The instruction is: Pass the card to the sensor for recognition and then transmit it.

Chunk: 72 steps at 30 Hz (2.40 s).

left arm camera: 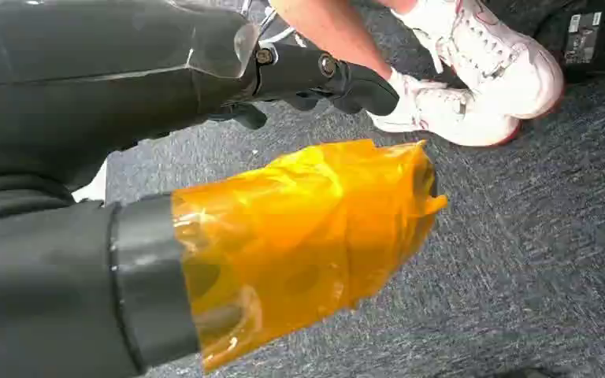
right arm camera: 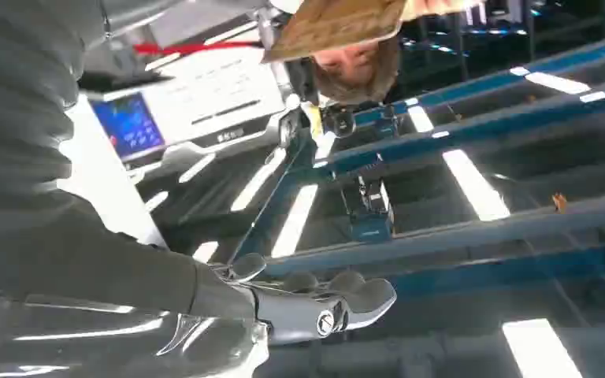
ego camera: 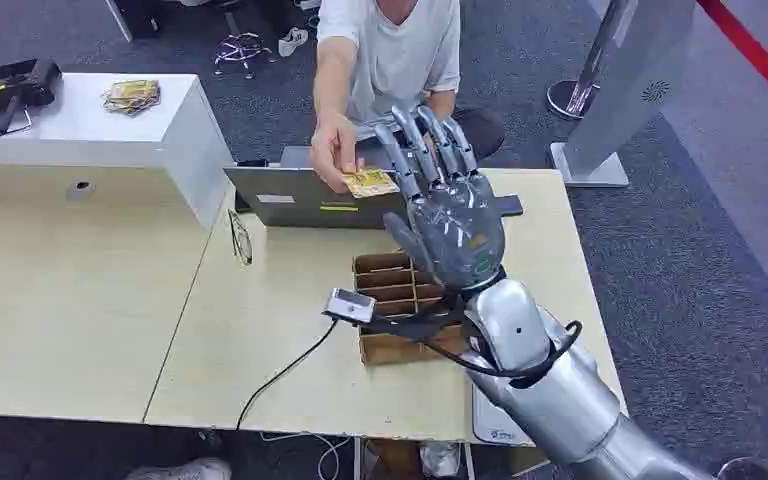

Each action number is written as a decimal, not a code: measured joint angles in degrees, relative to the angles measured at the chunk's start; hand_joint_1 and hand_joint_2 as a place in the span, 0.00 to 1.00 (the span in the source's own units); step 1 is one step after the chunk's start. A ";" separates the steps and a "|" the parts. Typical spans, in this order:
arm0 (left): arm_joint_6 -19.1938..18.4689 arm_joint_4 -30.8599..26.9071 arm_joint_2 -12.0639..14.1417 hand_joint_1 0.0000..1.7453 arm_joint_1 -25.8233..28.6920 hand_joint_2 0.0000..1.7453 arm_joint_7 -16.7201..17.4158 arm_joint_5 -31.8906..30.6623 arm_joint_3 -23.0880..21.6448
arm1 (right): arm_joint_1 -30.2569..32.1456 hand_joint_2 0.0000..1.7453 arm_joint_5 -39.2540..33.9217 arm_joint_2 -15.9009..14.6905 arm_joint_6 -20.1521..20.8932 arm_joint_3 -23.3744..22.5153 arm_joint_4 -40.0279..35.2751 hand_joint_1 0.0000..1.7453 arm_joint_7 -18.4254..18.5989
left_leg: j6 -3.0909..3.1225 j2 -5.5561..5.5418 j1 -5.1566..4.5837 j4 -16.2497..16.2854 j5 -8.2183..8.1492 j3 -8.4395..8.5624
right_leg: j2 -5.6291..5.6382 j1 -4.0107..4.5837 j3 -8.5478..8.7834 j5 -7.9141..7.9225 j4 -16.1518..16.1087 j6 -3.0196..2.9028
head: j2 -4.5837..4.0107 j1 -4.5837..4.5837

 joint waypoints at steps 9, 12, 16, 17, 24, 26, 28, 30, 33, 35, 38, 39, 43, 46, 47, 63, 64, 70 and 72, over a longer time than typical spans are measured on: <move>-0.46 0.00 -0.02 0.00 -0.24 0.00 0.00 -0.61 -0.02 | -5.47 1.00 1.75 0.70 3.25 2.49 7.41 0.97 1.70 | -0.03 -0.03 0.01 0.00 0.02 -0.01 | -0.02 0.01 0.01 0.01 0.00 0.00 | 0.00 0.00; -0.46 0.00 -0.02 0.00 -0.27 0.00 0.00 -0.61 -0.02 | -5.89 1.00 0.72 0.92 3.01 3.04 8.65 1.00 1.55 | -0.03 -0.03 0.02 0.00 0.02 -0.01 | -0.02 0.02 0.01 0.00 0.00 0.00 | 0.00 0.00; -0.46 0.00 -0.02 0.00 -0.27 0.00 0.00 -0.61 -0.02 | -5.90 1.00 0.06 0.98 2.95 3.54 9.52 1.00 1.35 | -0.03 -0.03 0.02 0.00 0.02 -0.01 | -0.02 0.02 0.00 0.00 0.00 0.00 | 0.00 0.00; -0.46 0.00 -0.02 0.00 -0.27 0.00 0.00 -0.61 -0.02 | -5.90 1.00 0.06 0.98 2.95 3.60 9.68 1.00 1.35 | -0.03 -0.03 0.02 0.00 0.02 -0.01 | -0.02 0.02 0.00 0.00 0.00 0.00 | 0.00 0.02; -0.44 0.00 -0.02 0.00 -0.27 0.00 0.00 -0.61 -0.02 | -6.07 1.00 -0.48 1.01 2.99 3.78 10.25 1.00 1.14 | -0.03 -0.03 0.02 0.00 0.02 -0.01 | -0.02 0.02 0.01 0.00 0.00 0.00 | 0.00 0.02; -0.44 0.00 -0.02 0.00 -0.27 0.00 0.00 -0.61 -0.02 | -6.09 1.00 -0.81 1.03 2.97 3.80 10.25 1.00 1.11 | -0.03 -0.03 0.02 0.00 0.02 -0.01 | -0.02 0.02 0.00 0.00 0.00 0.00 | 0.00 0.00; -0.44 0.00 -0.02 0.00 -0.27 0.00 0.00 -0.61 -0.02 | -6.08 1.00 -1.21 1.03 2.93 3.80 10.25 1.00 1.11 | -0.03 -0.03 0.02 0.00 0.02 -0.01 | -0.02 0.02 0.00 0.00 0.00 0.00 | 0.00 0.00; -0.41 0.00 -0.02 0.00 -0.26 0.00 0.00 -0.61 -0.02 | -6.07 1.00 -1.49 1.03 2.84 3.80 10.20 1.00 1.05 | -0.03 -0.03 0.02 0.00 0.02 -0.01 | -0.02 0.03 0.00 0.00 0.00 0.00 | 0.00 0.00; -0.39 0.00 -0.02 0.00 -0.25 0.00 0.00 -0.48 -0.02 | -6.01 1.00 -2.04 1.03 2.29 3.80 9.83 1.00 0.92 | -0.03 -0.02 0.02 0.00 0.02 -0.01 | -0.01 0.03 0.00 0.00 0.00 0.00 | 0.00 0.02; -0.37 0.00 -0.02 0.00 -0.25 0.00 0.00 -0.17 -0.02 | -5.89 1.00 -3.10 1.01 1.44 3.78 9.16 1.00 0.59 | -0.03 -0.02 0.02 0.01 0.02 0.00 | -0.01 0.03 0.00 0.00 0.00 0.00 | 0.00 0.00; -0.31 0.00 -0.02 0.00 -0.21 0.00 0.00 0.20 -0.02 | -4.87 1.00 -6.27 0.96 -0.17 3.39 6.56 1.00 -0.52 | -0.03 -0.02 0.03 0.01 0.02 0.00 | -0.01 0.03 -0.01 0.00 -0.01 0.00 | 0.00 0.00; -0.20 0.00 -0.02 0.00 -0.21 0.00 0.00 0.42 0.00 | -4.27 1.00 -8.34 0.92 -0.61 3.06 5.29 1.00 -1.31 | -0.03 -0.02 0.03 0.01 0.02 0.00 | -0.01 0.03 -0.02 0.00 -0.01 0.00 | 0.00 0.02; 0.37 0.00 -0.02 0.00 -0.14 0.00 0.00 1.53 0.04 | -0.51 1.00 -23.43 0.85 -1.09 1.24 -1.08 1.00 -6.70 | -0.05 -0.02 0.03 0.01 -0.01 -0.01 | -0.01 0.03 -0.02 -0.01 -0.02 0.01 | 0.00 -0.02; 0.90 0.00 -0.04 0.00 -0.10 0.00 -0.07 2.47 0.55 | 3.39 1.00 -41.20 0.79 2.57 -0.74 -6.79 1.00 -13.02 | -0.03 -0.02 0.03 0.01 -0.03 -0.02 | -0.01 0.03 -0.02 -0.02 -0.03 0.01 | 0.00 0.00; 1.09 0.00 -0.04 0.00 -0.07 0.00 -0.11 2.62 0.74 | 4.70 1.00 -45.38 0.76 4.31 -1.23 -8.08 1.00 -14.63 | -0.03 -0.02 0.03 0.01 -0.03 -0.01 | -0.01 0.04 -0.03 -0.02 -0.03 0.01 | 0.00 0.02; 3.45 0.00 -0.57 0.00 -0.08 0.00 -0.22 3.39 2.99 | 26.31 1.00 -104.00 -3.52 43.48 -4.02 -17.12 1.00 -26.54 | -0.02 -0.01 0.03 0.00 -0.07 -0.01 | -0.02 0.04 -0.02 -0.03 -0.05 0.01 | 0.00 0.00; 3.56 0.00 -0.57 0.00 -0.09 0.00 -0.22 3.39 3.04 | 27.03 1.00 -104.68 -3.61 44.24 -3.85 -17.12 1.00 -26.54 | -0.03 0.00 0.04 0.00 -0.07 -0.02 | -0.02 0.05 -0.02 -0.03 -0.05 0.01 | 0.00 0.00; 3.61 0.00 -0.57 0.00 -0.10 0.00 -0.22 3.34 3.48 | 29.96 1.00 -106.31 -3.93 45.70 -3.33 -17.10 1.00 -26.93 | -0.03 0.00 0.04 0.00 -0.07 -0.01 | -0.01 0.06 -0.02 -0.03 -0.05 0.01 | 0.00 0.00; 3.58 0.00 -0.57 0.00 -0.10 0.00 -0.22 3.39 3.67 | 30.61 1.00 -105.57 -4.06 45.70 -3.15 -17.10 1.00 -26.97 | -0.03 0.00 0.04 0.00 -0.07 -0.01 | -0.01 0.06 -0.02 -0.03 -0.05 0.01 | 0.00 0.00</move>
